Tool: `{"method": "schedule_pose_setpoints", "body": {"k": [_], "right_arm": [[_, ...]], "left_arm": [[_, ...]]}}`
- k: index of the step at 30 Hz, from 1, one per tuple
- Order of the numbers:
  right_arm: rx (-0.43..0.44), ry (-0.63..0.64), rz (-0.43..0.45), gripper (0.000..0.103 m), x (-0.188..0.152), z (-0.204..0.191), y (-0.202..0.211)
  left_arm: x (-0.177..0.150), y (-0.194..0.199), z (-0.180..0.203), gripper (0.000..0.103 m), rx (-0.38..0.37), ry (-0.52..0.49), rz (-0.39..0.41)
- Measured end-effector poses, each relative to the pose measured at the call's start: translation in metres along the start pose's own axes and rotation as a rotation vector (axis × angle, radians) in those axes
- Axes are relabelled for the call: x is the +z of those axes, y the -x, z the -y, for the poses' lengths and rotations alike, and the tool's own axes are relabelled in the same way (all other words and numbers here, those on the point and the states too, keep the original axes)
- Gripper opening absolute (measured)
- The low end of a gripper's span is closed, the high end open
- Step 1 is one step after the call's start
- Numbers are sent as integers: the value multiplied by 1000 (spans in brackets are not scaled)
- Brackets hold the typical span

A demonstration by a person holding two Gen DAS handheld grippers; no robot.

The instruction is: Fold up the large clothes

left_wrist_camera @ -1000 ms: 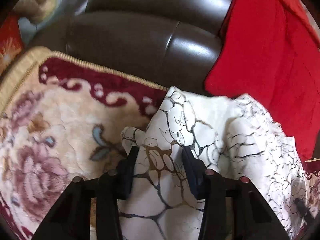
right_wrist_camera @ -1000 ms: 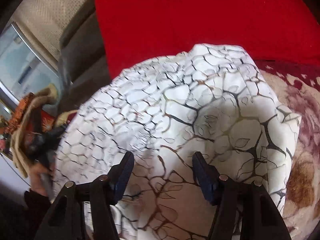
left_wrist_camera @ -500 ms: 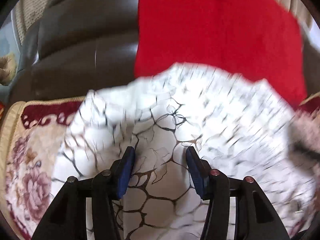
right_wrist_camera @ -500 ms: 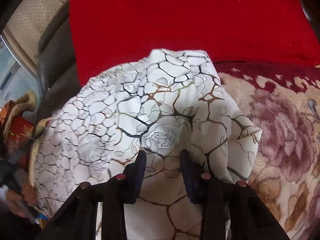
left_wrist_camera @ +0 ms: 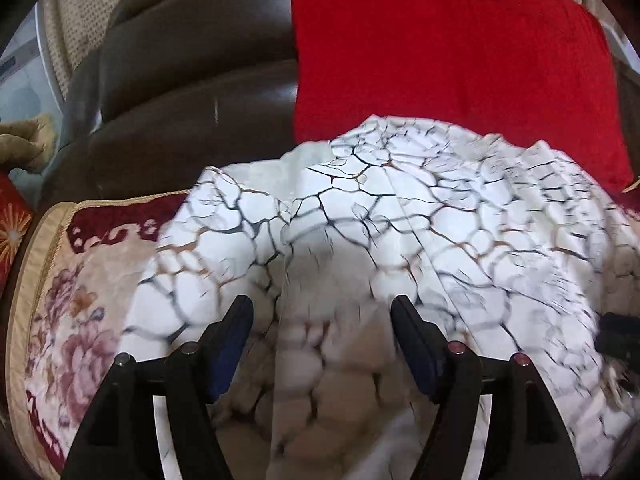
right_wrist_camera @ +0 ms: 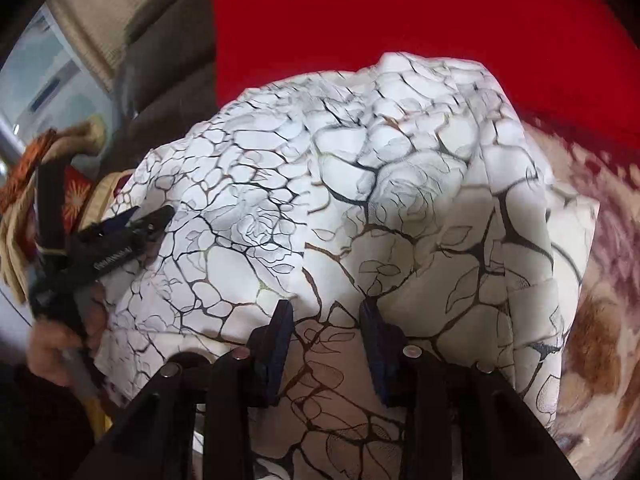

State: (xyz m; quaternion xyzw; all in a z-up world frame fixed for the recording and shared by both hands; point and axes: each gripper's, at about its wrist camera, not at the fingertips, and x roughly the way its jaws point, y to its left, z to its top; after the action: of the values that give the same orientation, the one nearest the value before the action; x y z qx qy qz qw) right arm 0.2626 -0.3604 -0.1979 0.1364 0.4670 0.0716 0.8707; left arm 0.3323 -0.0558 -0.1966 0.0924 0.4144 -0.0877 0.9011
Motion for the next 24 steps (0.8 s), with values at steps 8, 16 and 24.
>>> {"method": "schedule_pose_setpoints", "body": {"k": [8,16,24], "right_arm": [[-8,-36,142,38,-12,7,53],[-165,-39,68,39,-29,19,30],[-146,-62,16,36,-59,17,42]], "left_arm": [[-36,58,-11,73,-139,80,48],[-60,27,11,77,-28,26,-61],[-65,42,1,77,-87,73,-39]]}}
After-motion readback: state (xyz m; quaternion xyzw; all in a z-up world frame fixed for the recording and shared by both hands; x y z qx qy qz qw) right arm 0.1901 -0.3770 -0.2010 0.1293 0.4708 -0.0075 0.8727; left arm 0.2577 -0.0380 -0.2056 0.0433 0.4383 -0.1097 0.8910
